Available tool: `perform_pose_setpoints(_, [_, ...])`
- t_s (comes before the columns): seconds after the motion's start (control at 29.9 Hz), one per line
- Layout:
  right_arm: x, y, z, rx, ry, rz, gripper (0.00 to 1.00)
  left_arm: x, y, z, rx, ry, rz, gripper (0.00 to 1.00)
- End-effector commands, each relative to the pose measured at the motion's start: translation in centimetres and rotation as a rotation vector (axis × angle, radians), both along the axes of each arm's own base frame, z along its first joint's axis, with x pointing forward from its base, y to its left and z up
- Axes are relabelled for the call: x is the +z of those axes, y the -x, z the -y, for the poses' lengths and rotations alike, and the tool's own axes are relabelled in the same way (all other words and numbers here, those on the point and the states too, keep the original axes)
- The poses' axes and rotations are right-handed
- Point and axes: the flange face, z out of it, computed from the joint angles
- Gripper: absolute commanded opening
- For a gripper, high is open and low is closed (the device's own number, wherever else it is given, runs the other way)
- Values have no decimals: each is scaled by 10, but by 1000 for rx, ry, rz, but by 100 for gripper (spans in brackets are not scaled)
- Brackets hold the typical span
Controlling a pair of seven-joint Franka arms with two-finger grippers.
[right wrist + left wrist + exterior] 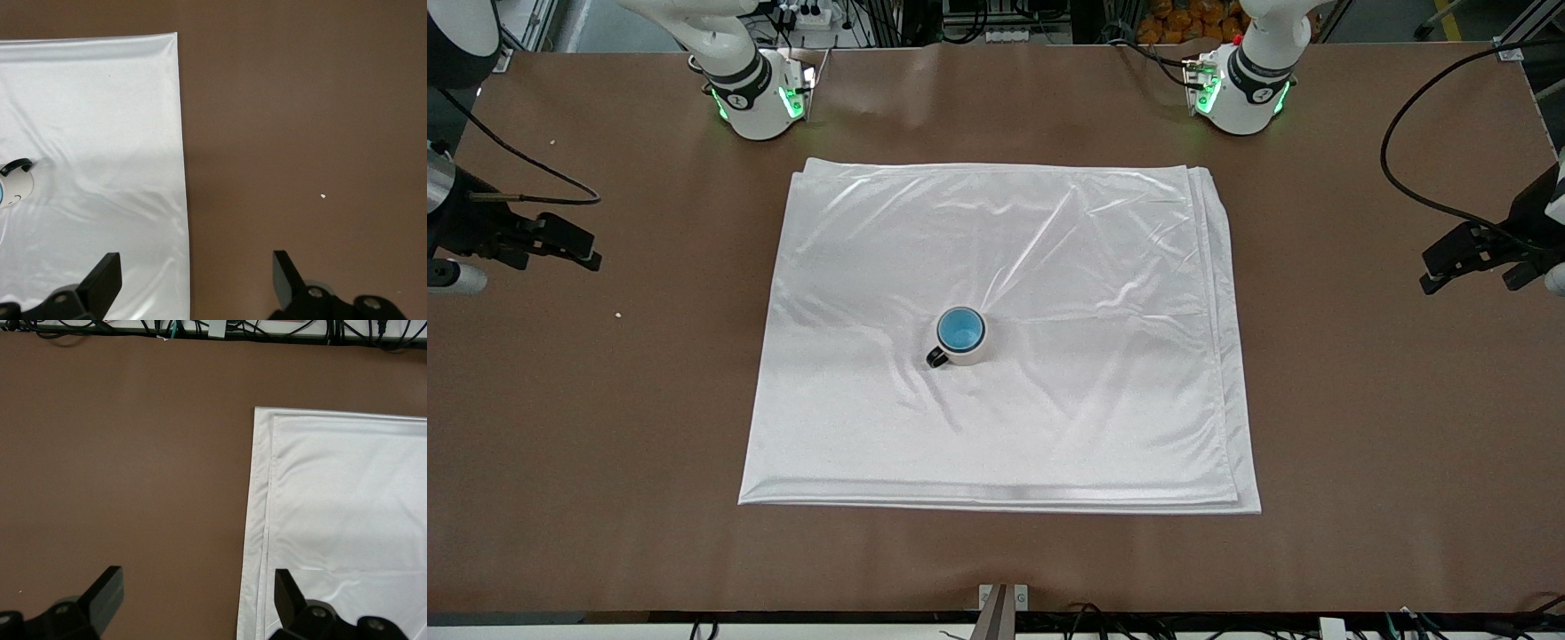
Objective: Place blue cup into white mug on cloth
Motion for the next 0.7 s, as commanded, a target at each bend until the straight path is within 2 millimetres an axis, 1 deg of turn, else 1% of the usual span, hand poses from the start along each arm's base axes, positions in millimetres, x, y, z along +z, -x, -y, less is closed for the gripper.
perform_pose_setpoints(0.0, [2, 0, 0, 10, 4, 2, 100, 3, -1, -1, -23, -21, -14, 100])
perform_pose_setpoints(0.23, [-1, 0, 0, 10, 4, -3, 100, 4, -1, 3, -31, -21, -12, 100])
perform_pose_setpoints(0.4, [-1, 0, -1, 11, 4, -4, 100, -1, -1, 5, -34, -20, -21, 100])
perform_pose_setpoints(0.57, [-1, 0, -1, 11, 4, -4, 100, 0, -1, 4, -32, -20, -20, 100])
perform_pose_setpoints(0.67, [-1, 0, -1, 13, 4, -3, 100, 0, -1, 7, -37, -20, -19, 100])
